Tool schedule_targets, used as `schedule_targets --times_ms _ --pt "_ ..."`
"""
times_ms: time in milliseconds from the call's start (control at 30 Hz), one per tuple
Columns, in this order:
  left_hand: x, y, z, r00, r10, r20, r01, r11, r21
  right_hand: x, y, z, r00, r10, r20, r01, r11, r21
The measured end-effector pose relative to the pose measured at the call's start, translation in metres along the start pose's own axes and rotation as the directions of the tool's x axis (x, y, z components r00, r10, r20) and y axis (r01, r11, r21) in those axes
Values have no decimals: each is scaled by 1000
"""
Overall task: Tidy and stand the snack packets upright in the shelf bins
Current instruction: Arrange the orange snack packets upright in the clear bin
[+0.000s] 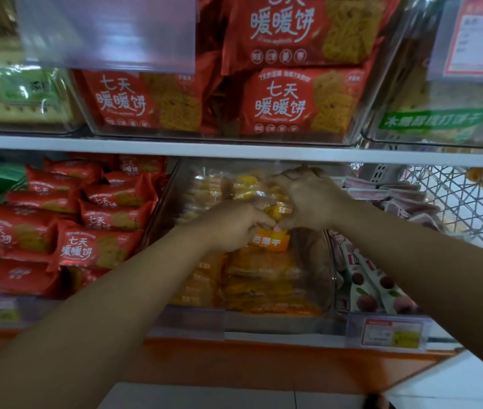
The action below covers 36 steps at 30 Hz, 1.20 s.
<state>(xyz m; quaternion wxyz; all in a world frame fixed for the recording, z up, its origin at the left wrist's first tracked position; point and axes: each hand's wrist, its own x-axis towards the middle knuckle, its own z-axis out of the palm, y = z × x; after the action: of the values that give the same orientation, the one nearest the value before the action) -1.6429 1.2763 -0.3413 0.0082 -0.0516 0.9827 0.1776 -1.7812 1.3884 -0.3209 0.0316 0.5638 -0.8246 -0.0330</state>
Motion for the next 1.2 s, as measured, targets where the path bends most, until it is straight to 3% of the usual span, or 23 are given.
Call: schedule_targets --times_ms 133,300,500,767,900,1100,1200 --pt "-5 2 1 996 -15 89 15 1000 -2 16 6 4 998 -37 58 34 998 43" --pt "-9 21 13 962 -24 273 -91 911 403 19 11 14 999 -27 17 25 992 123" --pt "4 25 26 961 -30 275 -127 835 535 23 16 20 1000 -21 4 20 989 146" --pt "4 21 29 967 97 237 -228 744 628 20 15 18 1000 -11 5 10 990 137" --pt "7 18 30 968 83 238 -214 771 599 19 13 15 1000 -10 4 9 990 138" --pt "14 -4 2 993 49 104 -80 943 323 17 13 14 1000 -6 0 6 988 154" --pt "17 -11 -1 998 47 49 -57 969 242 19 14 14 1000 -18 21 14 988 155"
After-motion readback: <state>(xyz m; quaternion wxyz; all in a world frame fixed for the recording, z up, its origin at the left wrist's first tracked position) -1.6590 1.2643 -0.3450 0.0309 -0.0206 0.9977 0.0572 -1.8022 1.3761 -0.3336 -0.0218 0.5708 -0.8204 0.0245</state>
